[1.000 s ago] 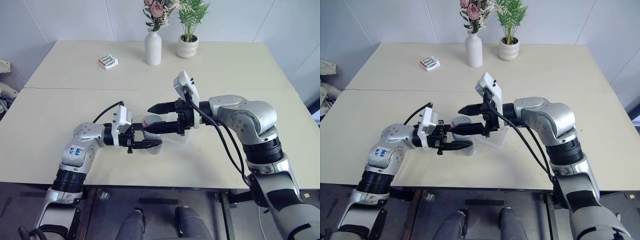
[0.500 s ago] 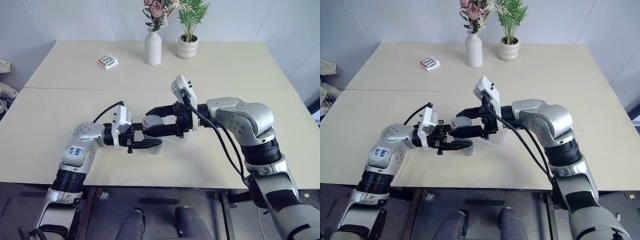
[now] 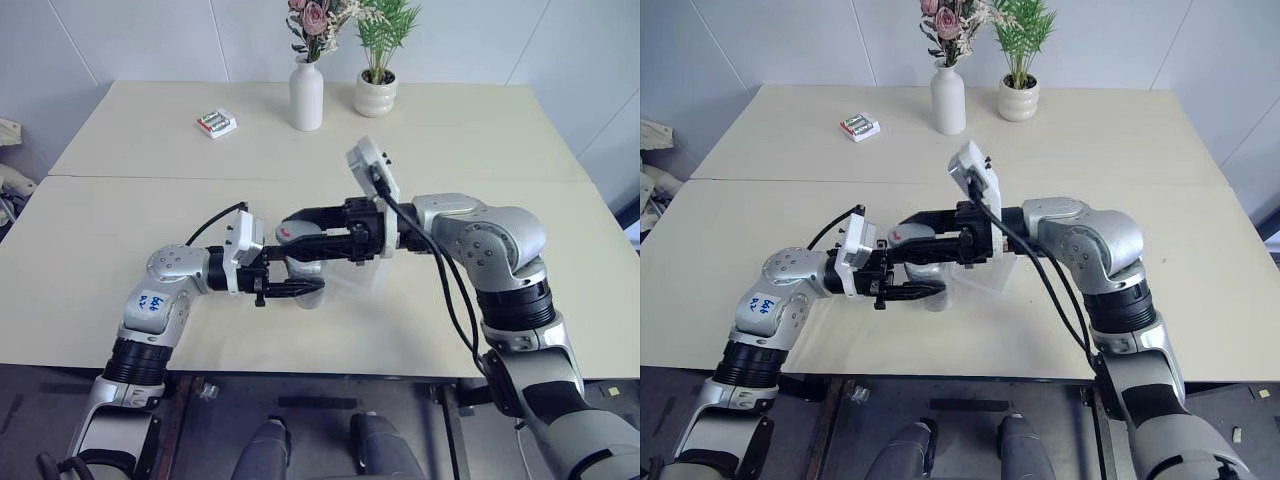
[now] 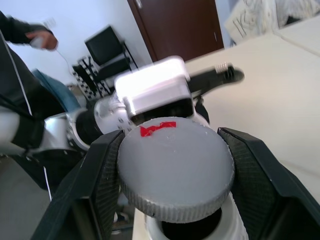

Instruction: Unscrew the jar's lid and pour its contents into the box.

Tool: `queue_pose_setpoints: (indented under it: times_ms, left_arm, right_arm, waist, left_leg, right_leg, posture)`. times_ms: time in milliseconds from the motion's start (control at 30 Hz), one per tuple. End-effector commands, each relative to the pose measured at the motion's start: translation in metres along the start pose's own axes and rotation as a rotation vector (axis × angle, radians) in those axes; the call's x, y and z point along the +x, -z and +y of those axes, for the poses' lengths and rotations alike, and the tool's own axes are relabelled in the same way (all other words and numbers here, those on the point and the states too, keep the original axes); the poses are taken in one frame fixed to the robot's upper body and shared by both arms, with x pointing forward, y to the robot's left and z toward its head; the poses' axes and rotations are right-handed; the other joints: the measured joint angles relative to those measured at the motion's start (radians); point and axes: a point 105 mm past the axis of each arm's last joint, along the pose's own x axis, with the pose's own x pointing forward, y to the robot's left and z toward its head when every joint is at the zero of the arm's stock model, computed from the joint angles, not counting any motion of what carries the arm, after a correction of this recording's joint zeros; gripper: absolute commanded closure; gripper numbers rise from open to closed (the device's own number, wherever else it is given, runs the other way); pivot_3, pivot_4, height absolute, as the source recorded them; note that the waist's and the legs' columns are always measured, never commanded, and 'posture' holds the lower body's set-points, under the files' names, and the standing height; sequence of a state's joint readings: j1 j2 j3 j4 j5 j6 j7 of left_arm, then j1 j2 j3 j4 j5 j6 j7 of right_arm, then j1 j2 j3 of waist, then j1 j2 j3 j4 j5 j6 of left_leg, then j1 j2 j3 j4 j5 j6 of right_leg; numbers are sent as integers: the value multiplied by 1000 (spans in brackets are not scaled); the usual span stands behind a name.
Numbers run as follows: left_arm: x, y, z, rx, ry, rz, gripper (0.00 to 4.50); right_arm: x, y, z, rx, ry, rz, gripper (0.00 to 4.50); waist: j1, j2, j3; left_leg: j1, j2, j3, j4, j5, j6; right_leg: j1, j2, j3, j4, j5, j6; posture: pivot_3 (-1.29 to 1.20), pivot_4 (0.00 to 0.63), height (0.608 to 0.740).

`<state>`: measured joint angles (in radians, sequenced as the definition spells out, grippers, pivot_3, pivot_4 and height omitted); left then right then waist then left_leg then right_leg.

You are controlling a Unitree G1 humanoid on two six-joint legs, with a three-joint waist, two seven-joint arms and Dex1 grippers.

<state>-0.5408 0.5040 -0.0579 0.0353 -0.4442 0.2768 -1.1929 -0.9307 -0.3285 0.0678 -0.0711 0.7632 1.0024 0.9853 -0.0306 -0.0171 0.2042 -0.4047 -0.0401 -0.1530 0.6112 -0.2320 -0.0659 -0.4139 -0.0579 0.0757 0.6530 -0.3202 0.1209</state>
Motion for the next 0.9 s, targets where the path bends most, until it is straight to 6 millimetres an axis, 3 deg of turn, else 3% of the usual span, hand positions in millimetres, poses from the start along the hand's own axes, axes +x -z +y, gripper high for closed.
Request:
queue_pose_setpoints:
  times_ms: [33, 200, 267, 333, 433, 533, 667, 900]
  left_arm:
    - [0, -13, -3, 52, 12, -23, 2382]
    - [-2, -13, -4, 52, 4, -20, 2382]
    - [-3, -13, -4, 51, 1, -19, 2382]
    - [-5, -13, -5, 51, -5, -17, 2382]
    - [-9, -14, -4, 54, -16, -14, 2382]
    - [-10, -14, -3, 55, -23, -14, 2382]
    - [-11, -19, 5, 65, -56, -34, 2382]
    - [-11, -23, 13, 79, -64, -37, 2382]
  right_arm:
    - [-6, -26, 6, -57, -16, -96, 1521]
    - [-39, -41, -22, -158, 201, -131, 1521]
    - [-58, -42, -36, -236, 326, -118, 1521]
    - [-93, -38, -54, -290, 504, -84, 1521]
    - [-159, -11, -73, -390, 790, 45, 1521]
    - [-181, 0, -75, -406, 867, 52, 1521]
    - [-242, 32, -83, -331, 1153, 22, 1521]
    - [-263, 86, -82, -301, 1255, 110, 1521]
  waist:
    - [0, 0, 0]
    - [2, 0, 0]
    - [2, 0, 0]
    - [2, 0, 0]
    - [8, 0, 0]
    - [4, 0, 0]
    - [-6, 1, 1]
    - [-9, 1, 1]
  left_leg:
    - [0, 0, 0, 0, 0, 0]
    - [0, 0, 0, 0, 0, 0]
    - [0, 0, 0, 0, 0, 0]
    - [0, -1, 1, 0, 0, 0]
    - [0, -1, 1, -1, 0, 1]
    - [-1, -1, 2, -1, -1, 2]
    - [1, 0, 7, 0, -1, 2]
    - [2, 0, 12, 2, 0, 3]
  right_leg:
    - [0, 0, 0, 0, 0, 0]
    - [0, 0, 0, 0, 0, 0]
    - [0, 0, 0, 0, 0, 0]
    - [0, 0, 0, -1, 0, 0]
    - [0, 0, 0, -2, 0, 0]
    - [1, -1, 0, -4, 0, 0]
    - [0, 2, 6, -2, 0, 1]
    - [0, 3, 11, 0, 2, 3]
  posture:
    - [0, 150, 740]
    - [0, 150, 740]
    - [0, 150, 740]
    - [0, 150, 740]
    - [0, 150, 740]
    - [0, 150, 740]
    - [0, 150, 740]
    - [0, 150, 740]
